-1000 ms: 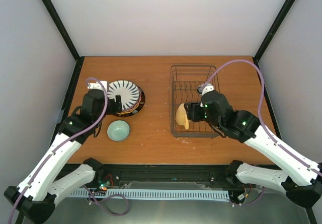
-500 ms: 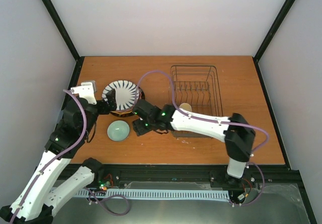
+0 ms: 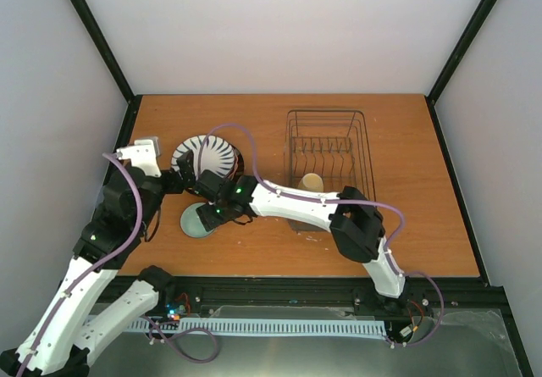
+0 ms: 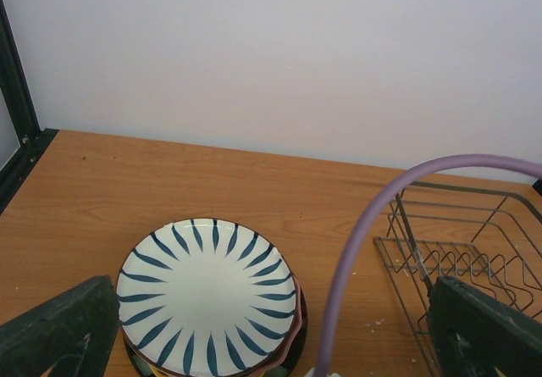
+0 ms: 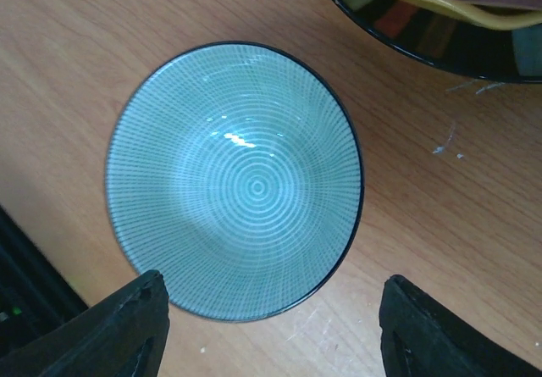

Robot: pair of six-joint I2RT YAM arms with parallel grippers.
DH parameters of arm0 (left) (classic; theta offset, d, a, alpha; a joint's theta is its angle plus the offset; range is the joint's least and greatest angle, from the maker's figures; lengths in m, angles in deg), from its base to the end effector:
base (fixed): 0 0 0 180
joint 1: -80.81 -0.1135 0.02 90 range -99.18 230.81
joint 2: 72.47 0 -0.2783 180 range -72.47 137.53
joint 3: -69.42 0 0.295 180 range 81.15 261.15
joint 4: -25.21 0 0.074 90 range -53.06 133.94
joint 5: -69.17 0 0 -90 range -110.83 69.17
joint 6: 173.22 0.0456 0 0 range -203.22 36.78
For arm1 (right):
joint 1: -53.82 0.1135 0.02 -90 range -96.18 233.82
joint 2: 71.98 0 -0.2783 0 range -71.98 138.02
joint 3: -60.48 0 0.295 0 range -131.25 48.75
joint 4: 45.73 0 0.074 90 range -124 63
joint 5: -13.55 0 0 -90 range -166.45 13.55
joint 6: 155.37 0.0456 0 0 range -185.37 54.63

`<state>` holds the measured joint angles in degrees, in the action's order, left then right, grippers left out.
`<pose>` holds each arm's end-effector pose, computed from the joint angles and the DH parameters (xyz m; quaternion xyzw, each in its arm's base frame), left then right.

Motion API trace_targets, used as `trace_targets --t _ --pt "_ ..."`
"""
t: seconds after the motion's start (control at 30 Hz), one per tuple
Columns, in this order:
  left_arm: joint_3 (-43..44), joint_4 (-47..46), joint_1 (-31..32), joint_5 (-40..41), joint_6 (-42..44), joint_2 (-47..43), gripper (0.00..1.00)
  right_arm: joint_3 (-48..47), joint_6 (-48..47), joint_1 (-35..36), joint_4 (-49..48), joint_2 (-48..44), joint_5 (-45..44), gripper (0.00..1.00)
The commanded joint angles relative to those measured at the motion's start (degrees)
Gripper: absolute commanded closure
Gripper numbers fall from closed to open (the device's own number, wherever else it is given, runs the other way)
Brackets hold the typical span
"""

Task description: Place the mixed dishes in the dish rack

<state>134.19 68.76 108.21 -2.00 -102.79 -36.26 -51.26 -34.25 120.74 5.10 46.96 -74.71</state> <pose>0.1557 -0.0641 0.3886 -0.0459 0.7876 -0.1203 0.6026 0.1989 0.4703 0.2186 -0.2994 0.9134 0.2174 0.1696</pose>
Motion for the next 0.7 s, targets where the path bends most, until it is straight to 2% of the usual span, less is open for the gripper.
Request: trace_targets --t 0.0,0.23,0.37,0.47,0.63,0.67 --pt "0.8 -0.2 0.0 0.2 0.5 -1.2 0.00 -4.1 0.0 0.5 5.1 4.3 -3.2 0.33" --pt "1.0 0.8 0.0 1.3 1.2 -2.3 0.00 -6.2 0.0 0.7 6.1 8.6 -4.5 0.36" --pt "1.0 1.0 0.0 1.2 1.4 -2.4 0.00 -7.4 0.0 0.7 6.0 10.2 -3.7 0.42" --pt "0.9 1.1 0.0 1.0 1.6 -2.3 0.00 -7.7 -0.2 0.6 5.4 10.8 -3.2 0.57" --pt "0.8 1.3 0.0 0.8 1.8 -2.2 0.00 -8.7 -1.0 0.4 5.5 12.0 -1.5 0.94" --pt "0.9 1.3 0.0 0.7 1.9 -2.3 0.00 -8.9 -1.1 0.5 5.7 12.2 -1.3 0.97"
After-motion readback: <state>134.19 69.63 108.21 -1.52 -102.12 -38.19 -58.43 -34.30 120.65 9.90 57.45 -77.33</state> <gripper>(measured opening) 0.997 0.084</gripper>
